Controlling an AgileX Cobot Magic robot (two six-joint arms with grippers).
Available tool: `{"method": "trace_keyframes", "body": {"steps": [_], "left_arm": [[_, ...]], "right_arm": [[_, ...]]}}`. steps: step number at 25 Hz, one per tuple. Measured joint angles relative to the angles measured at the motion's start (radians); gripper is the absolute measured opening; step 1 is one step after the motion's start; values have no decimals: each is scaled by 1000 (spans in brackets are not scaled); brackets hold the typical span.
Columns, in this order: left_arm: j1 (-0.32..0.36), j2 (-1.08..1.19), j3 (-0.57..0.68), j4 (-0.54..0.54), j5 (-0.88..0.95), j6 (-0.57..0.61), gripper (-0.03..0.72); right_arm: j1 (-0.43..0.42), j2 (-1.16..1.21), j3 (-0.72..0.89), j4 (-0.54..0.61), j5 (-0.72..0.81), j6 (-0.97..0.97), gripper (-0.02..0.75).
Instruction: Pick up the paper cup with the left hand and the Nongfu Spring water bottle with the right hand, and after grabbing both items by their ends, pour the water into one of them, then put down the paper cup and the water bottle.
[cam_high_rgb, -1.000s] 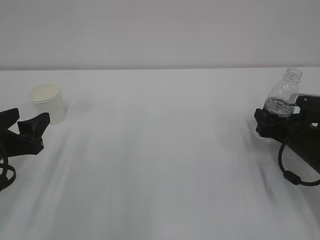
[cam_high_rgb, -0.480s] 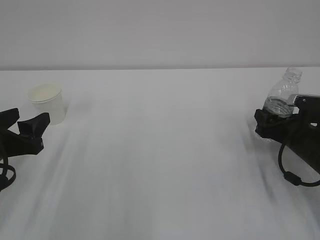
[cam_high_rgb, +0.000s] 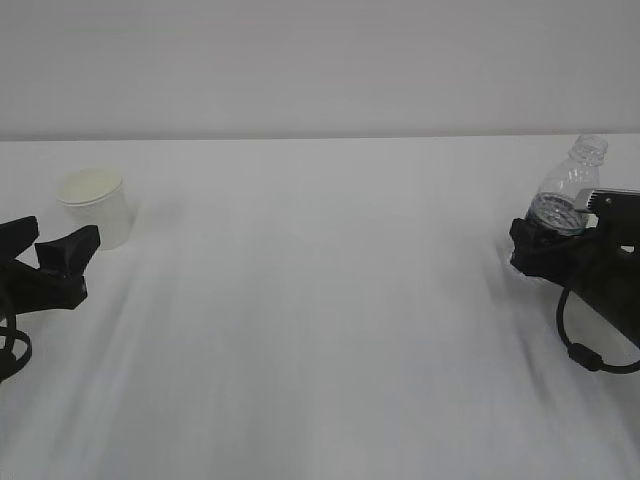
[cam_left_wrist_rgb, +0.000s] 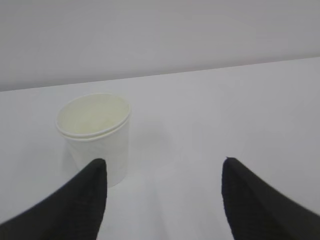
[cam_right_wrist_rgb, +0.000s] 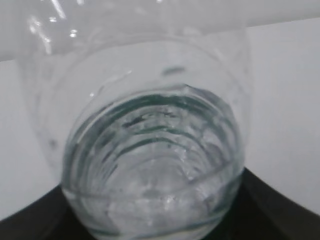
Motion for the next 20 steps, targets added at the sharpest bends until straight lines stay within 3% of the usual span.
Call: {"method": "trace_keyframes", "body": {"steps": [5, 20], "left_arm": [[0, 0, 0, 0, 0, 0, 514], [0, 0, 0, 0, 0, 0, 514]], "right_arm": [[0, 0, 0, 0, 0, -6, 467], [0, 0, 0, -12, 6, -88, 461]]}}
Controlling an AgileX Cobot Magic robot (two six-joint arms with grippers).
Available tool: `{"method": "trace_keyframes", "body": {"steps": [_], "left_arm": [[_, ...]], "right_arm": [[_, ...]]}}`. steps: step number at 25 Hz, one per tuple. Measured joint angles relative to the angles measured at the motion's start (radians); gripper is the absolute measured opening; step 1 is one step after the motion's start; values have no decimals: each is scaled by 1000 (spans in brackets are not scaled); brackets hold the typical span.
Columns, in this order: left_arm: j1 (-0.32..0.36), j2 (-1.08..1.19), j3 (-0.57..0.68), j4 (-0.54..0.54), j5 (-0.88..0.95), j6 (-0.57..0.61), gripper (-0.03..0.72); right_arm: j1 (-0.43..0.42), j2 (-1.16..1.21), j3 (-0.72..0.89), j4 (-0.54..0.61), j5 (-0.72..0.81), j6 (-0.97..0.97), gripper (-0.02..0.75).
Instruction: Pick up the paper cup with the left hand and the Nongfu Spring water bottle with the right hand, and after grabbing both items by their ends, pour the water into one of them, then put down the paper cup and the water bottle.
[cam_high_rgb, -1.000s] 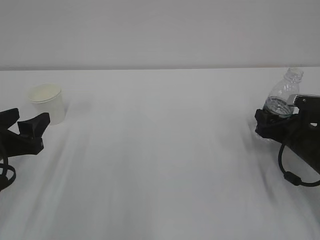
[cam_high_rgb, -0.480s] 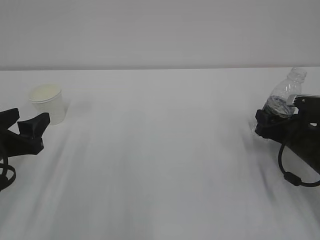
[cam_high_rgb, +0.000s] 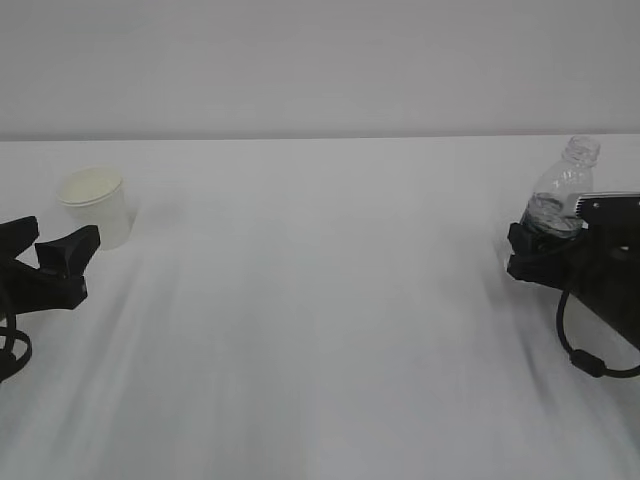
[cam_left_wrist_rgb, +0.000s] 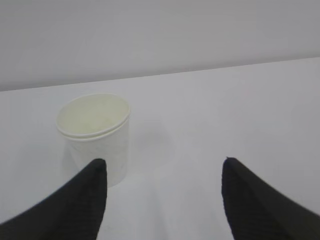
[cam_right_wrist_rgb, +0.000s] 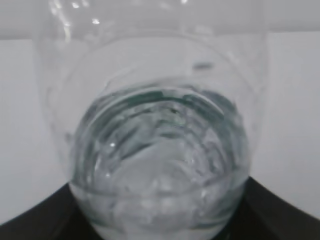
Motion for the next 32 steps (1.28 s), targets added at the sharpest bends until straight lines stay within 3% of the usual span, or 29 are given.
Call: {"method": "trace_keyframes", "body": {"steps": [7, 32], "left_arm": [[0, 0, 0, 0, 0, 0, 514], [0, 69, -2, -2, -2, 0, 484]], "right_arm": [[0, 2, 8, -22, -7, -111, 461], [0, -129, 97, -54, 19, -118, 459]]}}
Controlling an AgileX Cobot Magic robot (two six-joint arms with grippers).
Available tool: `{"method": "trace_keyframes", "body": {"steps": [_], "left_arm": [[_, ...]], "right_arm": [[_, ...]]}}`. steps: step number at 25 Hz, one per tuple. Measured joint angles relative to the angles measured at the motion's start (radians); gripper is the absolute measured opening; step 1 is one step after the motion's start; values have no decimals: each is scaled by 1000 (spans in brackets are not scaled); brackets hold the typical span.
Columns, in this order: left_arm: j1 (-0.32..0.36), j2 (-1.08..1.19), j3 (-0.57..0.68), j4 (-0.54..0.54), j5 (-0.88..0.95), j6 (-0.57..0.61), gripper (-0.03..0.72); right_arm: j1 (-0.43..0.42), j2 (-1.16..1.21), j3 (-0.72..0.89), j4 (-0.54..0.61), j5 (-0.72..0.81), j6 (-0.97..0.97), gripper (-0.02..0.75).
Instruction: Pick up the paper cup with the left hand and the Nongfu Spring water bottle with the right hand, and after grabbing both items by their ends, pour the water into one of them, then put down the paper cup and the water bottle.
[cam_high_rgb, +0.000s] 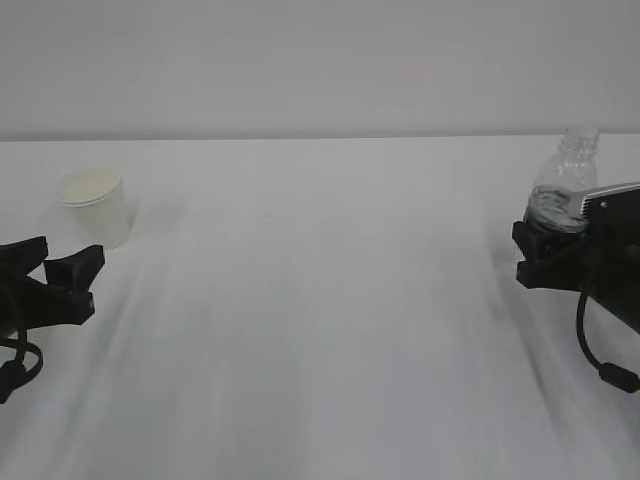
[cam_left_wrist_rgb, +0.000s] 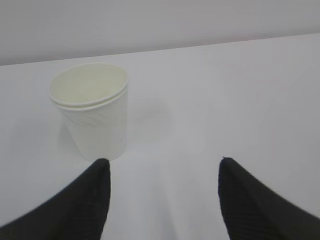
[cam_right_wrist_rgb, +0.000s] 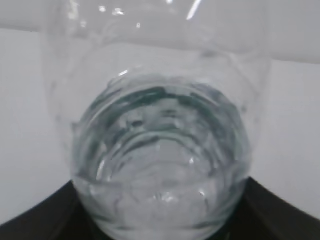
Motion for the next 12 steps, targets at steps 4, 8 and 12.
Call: {"method": "trace_keyframes", "body": {"steps": [4, 8, 12], "left_arm": [[0, 1, -4, -2, 0, 0, 484], [0, 26, -10, -4, 0, 0, 484], [0, 71, -42, -6, 0, 2, 484]], "right_arm": [[0, -50, 35, -18, 2, 7, 459], [0, -89, 69, -29, 2, 11, 459], [0, -120, 94, -64, 3, 21, 459]]}}
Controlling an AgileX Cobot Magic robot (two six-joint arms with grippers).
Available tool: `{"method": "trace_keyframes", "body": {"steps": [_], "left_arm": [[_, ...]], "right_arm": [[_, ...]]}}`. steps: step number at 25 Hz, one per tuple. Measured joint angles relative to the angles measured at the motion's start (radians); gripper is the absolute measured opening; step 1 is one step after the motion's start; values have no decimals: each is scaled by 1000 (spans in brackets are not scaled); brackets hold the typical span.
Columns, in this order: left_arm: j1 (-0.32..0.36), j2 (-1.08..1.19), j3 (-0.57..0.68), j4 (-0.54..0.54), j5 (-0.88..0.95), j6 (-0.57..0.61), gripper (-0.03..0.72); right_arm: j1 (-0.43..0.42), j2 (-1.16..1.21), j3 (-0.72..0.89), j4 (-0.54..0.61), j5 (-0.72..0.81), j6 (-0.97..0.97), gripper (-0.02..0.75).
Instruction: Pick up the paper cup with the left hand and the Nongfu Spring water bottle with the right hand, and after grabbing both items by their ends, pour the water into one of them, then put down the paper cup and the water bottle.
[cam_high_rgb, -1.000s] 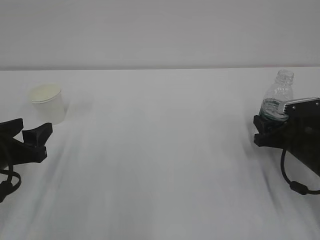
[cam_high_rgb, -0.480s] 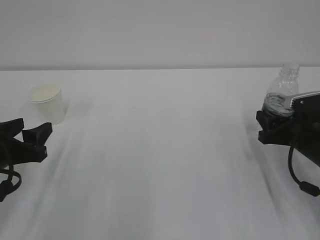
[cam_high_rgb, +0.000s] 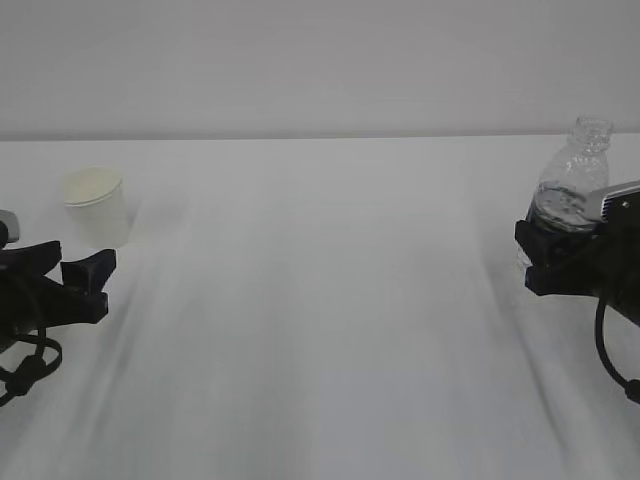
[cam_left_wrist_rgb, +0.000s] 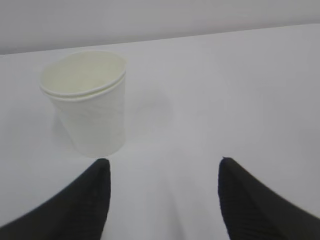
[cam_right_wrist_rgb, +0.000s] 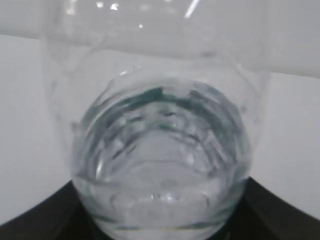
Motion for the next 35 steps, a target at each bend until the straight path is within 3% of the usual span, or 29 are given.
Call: {"method": "trace_keyframes", "body": {"steps": [4, 10, 14, 25, 35], "left_arm": [[0, 35, -38, 16, 0, 4, 500], [0, 35, -51, -82, 0, 6, 521], [0, 35, -51, -93, 0, 6, 518], [0, 73, -54, -95, -2, 32, 398], [0, 203, -124, -113, -2, 43, 554]], "right_arm": [[0, -35, 22, -24, 0, 11, 459], [0, -61, 28, -38, 2, 24, 459], [0, -65, 28, -49, 2, 38, 459], [0, -65, 31, -80, 2, 38, 459], [0, -65, 31, -102, 2, 38, 459]]}}
